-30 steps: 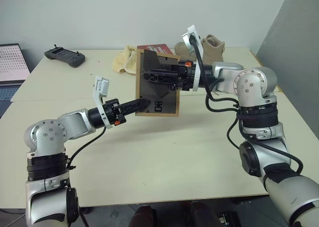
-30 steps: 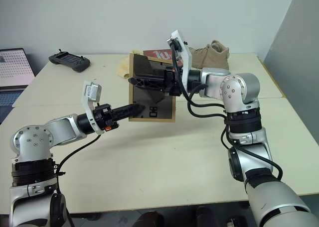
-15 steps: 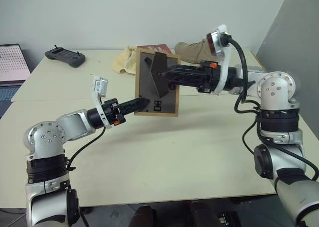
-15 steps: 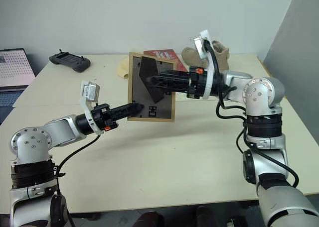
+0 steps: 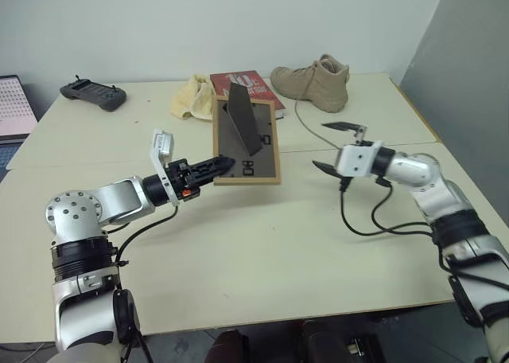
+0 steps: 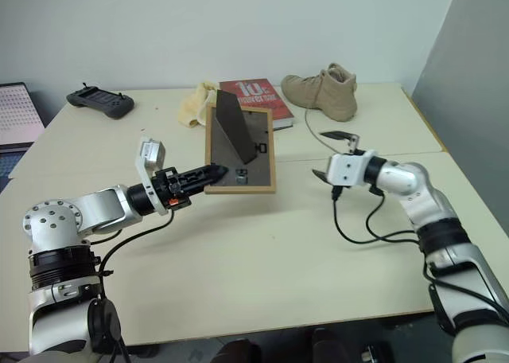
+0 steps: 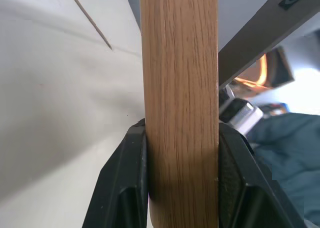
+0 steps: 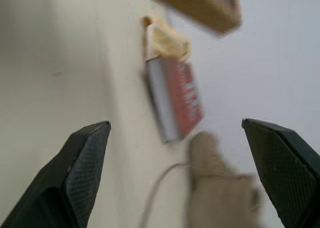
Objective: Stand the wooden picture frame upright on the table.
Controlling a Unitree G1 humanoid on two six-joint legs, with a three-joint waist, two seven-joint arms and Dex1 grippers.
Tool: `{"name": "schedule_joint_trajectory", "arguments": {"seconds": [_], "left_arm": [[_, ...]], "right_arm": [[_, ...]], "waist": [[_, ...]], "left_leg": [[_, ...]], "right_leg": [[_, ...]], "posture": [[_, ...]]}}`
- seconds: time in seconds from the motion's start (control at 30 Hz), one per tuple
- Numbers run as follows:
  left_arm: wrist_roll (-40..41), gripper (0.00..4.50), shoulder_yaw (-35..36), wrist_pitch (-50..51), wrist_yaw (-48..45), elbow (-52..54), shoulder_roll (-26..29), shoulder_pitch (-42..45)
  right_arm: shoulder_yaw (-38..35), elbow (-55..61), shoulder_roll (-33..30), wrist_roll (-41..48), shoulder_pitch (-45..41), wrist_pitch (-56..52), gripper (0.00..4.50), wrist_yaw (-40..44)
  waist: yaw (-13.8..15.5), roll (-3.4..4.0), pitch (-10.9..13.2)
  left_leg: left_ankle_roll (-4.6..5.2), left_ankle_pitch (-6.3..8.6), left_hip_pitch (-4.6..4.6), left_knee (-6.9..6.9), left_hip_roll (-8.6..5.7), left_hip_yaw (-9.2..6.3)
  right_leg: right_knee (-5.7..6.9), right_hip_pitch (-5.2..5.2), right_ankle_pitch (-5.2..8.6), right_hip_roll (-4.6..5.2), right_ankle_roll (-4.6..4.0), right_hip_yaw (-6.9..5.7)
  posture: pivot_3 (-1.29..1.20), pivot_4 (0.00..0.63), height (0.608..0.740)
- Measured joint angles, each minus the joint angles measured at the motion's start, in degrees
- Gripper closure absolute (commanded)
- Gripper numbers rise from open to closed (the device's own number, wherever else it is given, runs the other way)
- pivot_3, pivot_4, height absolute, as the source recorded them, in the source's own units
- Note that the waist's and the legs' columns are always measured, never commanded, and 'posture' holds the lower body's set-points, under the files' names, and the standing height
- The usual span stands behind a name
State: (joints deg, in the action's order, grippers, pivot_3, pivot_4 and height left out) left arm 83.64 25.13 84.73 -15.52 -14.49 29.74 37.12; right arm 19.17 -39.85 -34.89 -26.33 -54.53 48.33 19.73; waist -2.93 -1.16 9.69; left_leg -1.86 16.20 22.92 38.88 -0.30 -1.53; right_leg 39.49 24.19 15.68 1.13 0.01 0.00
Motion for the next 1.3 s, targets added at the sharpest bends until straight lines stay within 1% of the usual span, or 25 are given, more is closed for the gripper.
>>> {"name": "schedule_joint_trajectory", "arguments": {"seconds": [0.03,0.07,0.1,0.17,0.27,0.4,0.43,0.47,0.5,0.57,0.6,0.63,0.67,0.7,0.73,0.77,0.8,0.93,1.0,1.03,1.1,1.17,1.23,1.27,1.3], "left_arm": [[4.7,3.11,-0.24,1.03,2.52,-0.8,0.08,-0.52],[6.62,3.11,-0.49,1.15,3.6,-0.96,0.33,-0.82],[10.88,3.11,-1.24,1.01,5.6,-0.97,0.96,-1.81],[16.76,3.11,-3.12,0.39,8.56,-0.58,2.04,-3.46],[24.14,3.11,-5.9,-3.21,13.36,1.12,3.91,-6.02],[26.68,3.11,-6.86,-6.13,14.8,2.96,4.55,-6.82],[26.76,3.11,-7.19,-6.31,14.8,3.61,4.61,-7.16],[26.78,3.11,-7.41,-6.47,14.8,3.99,4.6,-7.49],[26.78,3.11,-7.55,-6.64,14.8,4.57,4.6,-8.01],[26.78,3.11,-8.46,-6.85,14.8,5.13,4.6,-8.55],[26.78,3.11,-8.56,-6.9,14.8,5.22,4.6,-8.59],[26.91,3.11,-8.74,-7.15,14.65,5.67,4.61,-8.66],[27.0,3.11,-8.91,-7.34,14.56,5.85,4.62,-8.66],[27.14,3.11,-9.15,-7.54,14.4,6.1,4.63,-8.66],[27.3,3.11,-9.29,-7.61,14.32,6.18,4.66,-8.69],[27.56,3.11,-9.46,-7.7,14.15,6.26,4.7,-8.72],[27.71,3.11,-9.55,-7.79,14.13,6.26,4.72,-8.76],[28.0,3.11,-10.17,-7.87,13.73,6.22,4.82,-8.82],[28.27,2.5,-10.59,-8.2,13.73,6.29,4.97,-8.84],[28.41,2.49,-10.8,-8.62,13.73,6.48,5.06,-8.95],[28.63,2.11,-10.77,-10.24,13.75,7.9,6.29,-9.41],[28.21,1.72,-10.59,-10.78,13.31,8.24,8.72,-9.79],[25.48,1.3,-8.92,-11.96,12.21,8.05,11.93,-10.77],[23.86,1.12,-7.76,-12.75,11.69,8.28,13.27,-11.54],[21.44,0.92,-6.05,-13.97,10.95,8.47,15.24,-12.72]], "right_arm": [[1.35,-2.89,0.67,-5.57,-2.91,3.61,0.03,-7.53],[1.8,-3.74,0.98,-7.57,-3.65,4.56,0.03,-10.4],[3.09,-5.54,1.66,-11.59,-4.86,6.19,0.03,-15.84],[5.26,-7.72,2.17,-16.72,-5.34,8.3,0.03,-22.61],[8.43,-9.37,2.02,-23.95,-5.64,10.98,0.03,-31.06],[11.19,-10.2,1.93,-28.78,-7.05,13.07,0.03,-37.39],[11.45,-10.21,1.93,-29.33,-7.56,13.99,0.4,-38.79],[11.45,-10.15,1.92,-29.43,-7.75,14.84,0.5,-39.79],[11.45,-9.96,1.83,-29.65,-7.82,15.64,0.85,-40.72],[11.45,-9.53,1.51,-30.42,-7.82,16.97,1.38,-42.69],[11.45,-9.39,1.47,-30.55,-7.82,17.18,1.53,-42.85],[11.57,-9.37,1.43,-31.07,-7.83,17.41,1.88,-43.31],[11.62,-9.37,1.42,-31.18,-7.83,17.45,2.01,-43.5],[11.75,-9.37,1.42,-31.49,-7.84,17.57,2.38,-43.77],[11.87,-9.37,1.42,-31.61,-7.85,17.63,2.46,-43.86],[11.98,-9.37,1.41,-31.75,-7.84,17.78,2.77,-43.94],[12.0,-9.32,1.31,-32.19,-7.87,17.8,2.95,-44.02],[12.0,-8.74,0.52,-33.17,-7.91,18.49,3.02,-44.72],[12.0,-8.68,0.29,-33.31,-7.92,18.71,3.03,-44.91],[12.0,-8.68,0.24,-33.32,-7.92,18.73,3.03,-44.91],[12.44,-9.18,0.11,-33.29,-7.92,20.08,3.18,-44.62],[12.52,-10.65,0.2,-31.98,-7.98,21.65,3.19,-43.37],[12.47,-14.86,0.49,-27.49,-8.1,23.93,3.19,-39.41],[12.35,-17.72,1.16,-24.21,-8.4,24.8,3.19,-35.54],[12.03,-21.8,2.32,-19.19,-8.54,25.52,3.19,-29.01]], "waist": [[-0.05,-0.04,-0.01],[0.0,-0.08,-0.02],[0.04,-0.13,-0.05],[0.21,-0.14,-0.05],[0.79,-0.14,-0.04],[1.26,-0.14,-0.04],[1.26,-0.14,-0.04],[1.25,-0.15,-0.05],[1.22,-0.15,-0.05],[1.22,-0.15,-0.05],[1.21,-0.15,-0.05],[1.18,-0.16,-0.05],[1.18,-0.16,-0.05],[1.18,-0.16,-0.05],[1.16,-0.16,-0.05],[1.15,-0.16,-0.05],[1.15,-0.16,-0.06],[1.15,-0.16,-0.06],[1.14,-0.16,-0.06],[1.14,-0.16,-0.06],[1.1,-0.17,-0.06],[1.05,-0.18,-0.06],[1.01,-0.21,-0.08],[0.94,-0.22,-0.08],[0.75,-0.22,-0.08]], "left_leg": [[0.0,0.0,-0.01,0.01,0.0,0.03],[-0.01,0.0,-0.01,0.01,0.0,0.02],[-0.01,0.0,-0.02,0.01,-0.01,0.05],[-0.01,0.0,-0.02,0.01,-0.05,0.09],[-0.01,0.0,-0.04,0.02,-0.09,0.1],[-0.01,0.0,-0.07,0.02,-0.15,0.11],[-0.01,0.0,-0.09,0.02,-0.15,0.12],[-0.01,0.0,-0.09,0.02,-0.14,0.12],[0.0,0.0,-0.09,0.02,-0.14,0.13],[-0.01,0.0,-0.09,0.01,-0.14,0.13],[0.0,0.0,-0.1,0.01,-0.14,0.13],[0.0,0.0,-0.1,0.01,-0.14,0.13],[0.0,0.0,-0.1,0.01,-0.14,0.13],[0.0,0.0,-0.1,0.01,-0.13,0.14],[0.0,0.0,-0.1,0.01,-0.14,0.14],[0.0,0.0,-0.1,0.01,-0.14,0.15],[0.0,0.0,-0.1,0.01,-0.14,0.15],[0.0,0.0,-0.1,0.01,-0.14,0.15],[0.0,0.0,-0.11,0.01,-0.13,0.15],[0.0,0.0,-0.11,0.01,-0.13,0.16],[0.0,0.0,-0.11,0.01,-0.12,0.16],[0.0,0.0,-0.13,0.0,-0.11,0.18],[0.01,0.0,-0.15,-0.01,-0.09,0.19],[0.01,0.0,-0.15,-0.01,-0.08,0.2],[0.02,0.01,-0.24,-0.03,-0.07,0.2]], "right_leg": [[-0.02,0.0,0.0,-0.02,0.0,0.07],[-0.04,-0.01,0.01,-0.02,0.0,0.08],[-0.07,-0.02,0.0,-0.02,0.0,0.12],[-0.08,-0.02,0.0,0.0,0.0,0.19],[0.0,-0.01,0.0,0.02,0.0,0.23],[0.06,-0.03,-0.01,0.02,0.0,0.27],[0.04,-0.05,-0.01,0.01,0.0,0.28],[0.04,-0.05,-0.01,0.01,0.0,0.28],[0.04,-0.05,0.0,0.01,0.0,0.29],[0.04,-0.05,-0.01,0.01,0.0,0.28],[0.04,-0.05,-0.01,0.01,0.0,0.29],[0.05,-0.05,-0.01,0.0,0.0,0.29],[0.05,-0.05,-0.01,0.0,0.0,0.29],[0.05,-0.05,-0.01,0.0,0.0,0.29],[0.05,-0.05,-0.01,0.0,0.0,0.3],[0.05,-0.05,-0.01,0.0,0.0,0.3],[0.06,-0.05,-0.01,0.0,0.0,0.31],[0.05,-0.06,-0.01,0.0,0.0,0.3],[0.06,-0.06,-0.01,0.0,0.0,0.31],[0.06,-0.05,-0.01,0.0,0.0,0.31],[0.05,-0.05,0.0,-0.01,0.0,0.31],[0.05,-0.05,0.0,-0.03,0.0,0.34],[0.03,-0.07,0.0,-0.06,0.0,0.36],[0.03,-0.08,-0.01,-0.06,0.0,0.36],[-0.04,-0.18,-0.01,-0.07,-0.01,0.36]], "posture": [[0.0,0.15,0.74],[0.0,0.15,0.74],[0.0,0.15,0.74],[0.0,0.15,0.74],[0.0,0.15,0.74],[0.0,0.15,0.74],[0.0,0.15,0.74],[0.0,0.15,0.74],[0.0,0.15,0.74],[0.0,0.15,0.74],[0.0,0.15,0.74],[0.0,0.15,0.74],[0.0,0.15,0.74],[0.0,0.15,0.74],[0.0,0.15,0.74],[0.0,0.15,0.74],[0.0,0.15,0.74],[0.0,0.15,0.74],[0.0,0.15,0.74],[0.0,0.15,0.74],[0.0,0.15,0.74],[0.0,0.15,0.74],[0.0,0.15,0.74],[0.0,0.15,0.74],[0.0,0.15,0.74]]}}
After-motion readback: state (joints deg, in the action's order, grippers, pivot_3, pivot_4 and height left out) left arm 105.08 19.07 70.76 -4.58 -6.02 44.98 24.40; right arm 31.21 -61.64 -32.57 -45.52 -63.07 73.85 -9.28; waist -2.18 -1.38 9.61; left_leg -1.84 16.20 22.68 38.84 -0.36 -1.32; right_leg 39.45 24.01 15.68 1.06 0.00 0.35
